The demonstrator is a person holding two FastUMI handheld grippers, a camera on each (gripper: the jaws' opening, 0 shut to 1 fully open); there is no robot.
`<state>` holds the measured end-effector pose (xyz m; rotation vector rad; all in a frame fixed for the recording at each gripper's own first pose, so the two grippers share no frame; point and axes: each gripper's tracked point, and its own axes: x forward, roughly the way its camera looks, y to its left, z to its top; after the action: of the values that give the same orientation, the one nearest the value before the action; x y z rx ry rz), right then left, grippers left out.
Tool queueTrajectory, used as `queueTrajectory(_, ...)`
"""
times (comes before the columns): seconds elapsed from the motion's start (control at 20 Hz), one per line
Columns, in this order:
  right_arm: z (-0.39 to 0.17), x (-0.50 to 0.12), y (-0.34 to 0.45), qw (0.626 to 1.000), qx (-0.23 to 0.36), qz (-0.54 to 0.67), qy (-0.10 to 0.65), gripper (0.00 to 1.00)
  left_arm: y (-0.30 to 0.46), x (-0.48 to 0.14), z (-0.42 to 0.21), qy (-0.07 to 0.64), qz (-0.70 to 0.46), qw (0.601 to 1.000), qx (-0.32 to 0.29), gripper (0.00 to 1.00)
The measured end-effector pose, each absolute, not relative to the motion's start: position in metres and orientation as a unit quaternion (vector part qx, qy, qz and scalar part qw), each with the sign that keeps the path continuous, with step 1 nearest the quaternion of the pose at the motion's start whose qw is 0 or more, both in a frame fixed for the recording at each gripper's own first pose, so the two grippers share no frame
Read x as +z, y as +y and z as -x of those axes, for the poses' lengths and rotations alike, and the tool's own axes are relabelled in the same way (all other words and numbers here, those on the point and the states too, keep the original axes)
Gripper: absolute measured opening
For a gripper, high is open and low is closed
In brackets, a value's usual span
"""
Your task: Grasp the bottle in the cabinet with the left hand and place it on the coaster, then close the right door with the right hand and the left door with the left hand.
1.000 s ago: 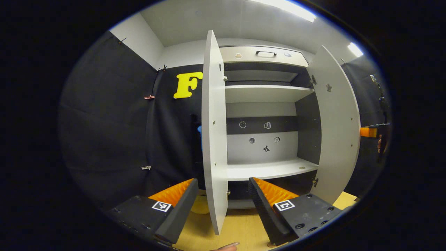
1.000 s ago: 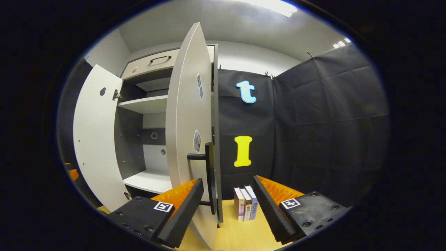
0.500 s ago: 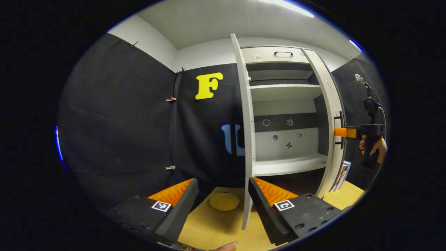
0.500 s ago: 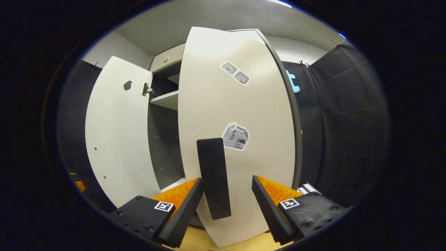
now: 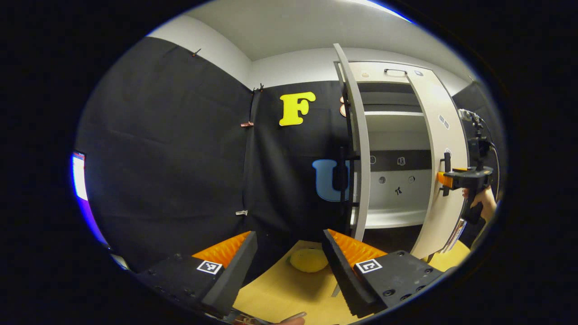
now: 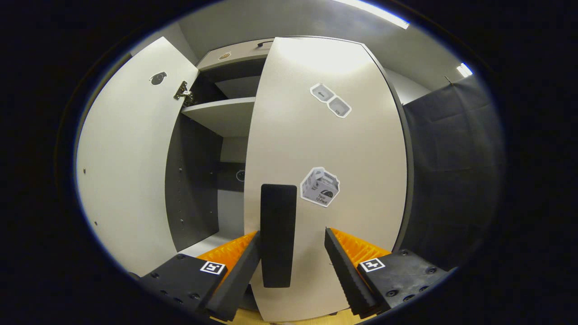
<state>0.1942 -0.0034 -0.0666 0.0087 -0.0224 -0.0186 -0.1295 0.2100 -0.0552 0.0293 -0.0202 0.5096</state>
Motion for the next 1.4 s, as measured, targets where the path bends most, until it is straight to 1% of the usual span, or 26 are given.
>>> queueTrajectory(0.1,-0.201,-0.068,-0.003,1.0,-0.022,0.006,-0.014,0.92,0.212,-0.049,0.115,-0.021,0.007,0.972,0.234,0.92)
queueTrajectory(0.25,-0.208,-0.071,-0.002,0.999,-0.033,0.013,-0.017,0.92,0.213,-0.038,0.089,-0.027,-0.012,0.978,0.208,0.92)
queueTrajectory(0.35,-0.212,-0.073,-0.003,0.999,-0.038,0.009,-0.017,0.92,0.208,-0.033,0.067,-0.03,-0.023,0.981,0.188,0.88)
queueTrajectory(0.5,-0.215,-0.075,-0.004,0.999,-0.042,0.008,-0.018,0.92,0.198,-0.027,0.04,-0.036,-0.017,0.987,0.156,0.88)
queueTrajectory(0.65,-0.21,-0.078,-0.005,1.0,-0.025,0.01,-0.008,0.92,0.193,-0.021,0.027,-0.043,-0.021,0.989,0.139,0.88)
queueTrajectory(0.7,-0.205,-0.081,-0.005,1.0,-0.017,0.008,-0.002,0.92,0.189,-0.016,0.024,-0.05,-0.02,0.99,0.131,0.83)
queueTrajectory(0.75,-0.197,-0.081,-0.005,1.0,-0.009,0.003,-0.002,0.95,0.192,-0.013,0.023,-0.054,-0.025,0.989,0.134,0.88)
queueTrajectory(0.85,-0.173,-0.079,-0.009,1.0,0.001,0.005,-0.01,0.96,0.192,-0.012,0.021,-0.054,-0.037,0.988,0.137,0.87)
queueTrajectory(1.0,-0.146,-0.076,-0.015,0.999,0.01,0.03,-0.014,0.95,0.182,-0.011,0.018,-0.049,-0.037,0.99,0.125,0.88)
queueTrajectory(1.25,-0.13,-0.086,-0.018,0.998,0.036,0.053,0.007,0.95,0.161,-0.013,0.015,-0.046,-0.029,0.992,0.114,0.87)
queueTrajectory(1.4,-0.121,-0.085,-0.018,0.996,0.056,0.068,0.004,0.95,0.135,-0.014,0.006,-0.046,-0.033,0.995,0.087,0.87)
